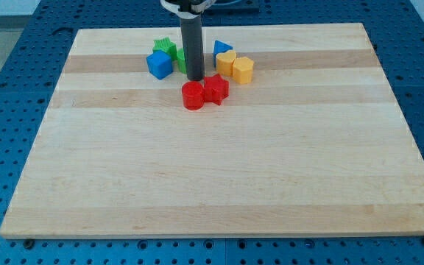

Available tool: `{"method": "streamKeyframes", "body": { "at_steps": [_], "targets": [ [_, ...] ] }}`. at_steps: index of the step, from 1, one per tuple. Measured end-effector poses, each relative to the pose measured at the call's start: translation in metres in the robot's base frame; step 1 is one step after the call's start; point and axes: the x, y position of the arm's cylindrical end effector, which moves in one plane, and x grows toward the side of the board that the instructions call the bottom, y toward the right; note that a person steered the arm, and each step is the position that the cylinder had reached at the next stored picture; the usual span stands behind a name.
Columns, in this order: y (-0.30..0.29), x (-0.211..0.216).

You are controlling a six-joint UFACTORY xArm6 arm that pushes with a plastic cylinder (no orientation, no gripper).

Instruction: Slide the yellow heart along with yellow hexagon a bit right

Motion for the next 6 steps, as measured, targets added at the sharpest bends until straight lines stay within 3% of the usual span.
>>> {"method": "streamKeyframes", "body": {
  "at_steps": [2, 6],
  "targets": [
    [0.000, -0.032],
    [0.051, -0.004]
  ]
}}
